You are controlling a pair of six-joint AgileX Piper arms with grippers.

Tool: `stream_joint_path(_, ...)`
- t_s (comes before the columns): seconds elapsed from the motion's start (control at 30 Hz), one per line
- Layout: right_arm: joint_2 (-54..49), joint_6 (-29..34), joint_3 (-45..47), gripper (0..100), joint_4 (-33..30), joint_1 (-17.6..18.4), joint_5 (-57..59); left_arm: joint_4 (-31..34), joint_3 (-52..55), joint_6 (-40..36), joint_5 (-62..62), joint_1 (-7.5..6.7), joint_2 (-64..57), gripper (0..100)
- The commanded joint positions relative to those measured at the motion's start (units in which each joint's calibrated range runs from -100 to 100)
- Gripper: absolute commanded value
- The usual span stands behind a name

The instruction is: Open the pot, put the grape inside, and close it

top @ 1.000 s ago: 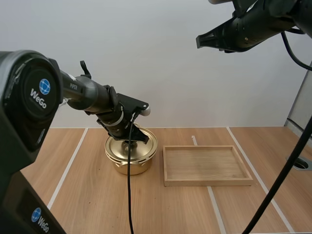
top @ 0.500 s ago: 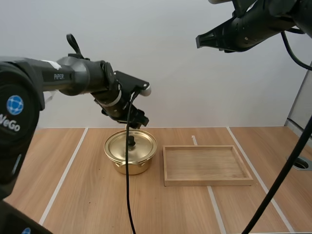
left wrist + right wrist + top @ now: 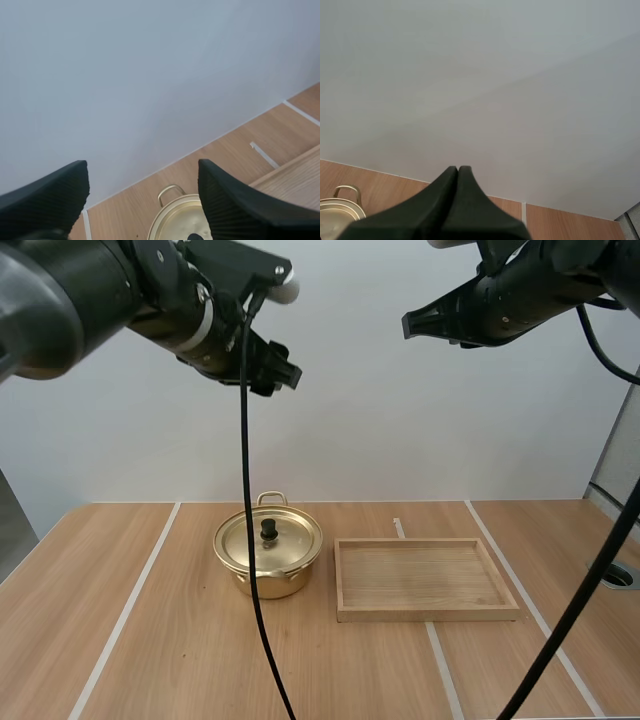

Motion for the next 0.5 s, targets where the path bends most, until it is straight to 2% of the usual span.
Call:
stream_joint_path(0.0, -0.8, -0.2, -0.3, 0, 0.4, -0.2, 0.2, 0.1, -2.1, -0.9, 0.7, -0.18, -3.5, 94)
stream_joint_path(0.1, -0.8, -0.2, -0.3, 0, 0.4, -0.2, 0.4, 0.5, -3.2, -2.8, 0.7, -0.18, -6.6, 72)
stream_joint_path(0.23, -0.8, -0.2, -0.3, 0, 1.9, -0.2, 0.7, 0.5, -3.9, -3.1, 0.7, -0.18, -9.8, 37)
stream_joint_path(0.33, -0.8, -0.2, -0.3, 0, 4.1, -0.2, 0.9, 1.1, -3.9, -3.1, 0.7, -0.18, -11.1, 2)
stream_joint_path(0.47, -0.8, -0.2, -0.3, 0, 8.1, -0.2, 3.6, 1.7, -3.9, -3.1, -0.1, -0.18, -13.0, 0)
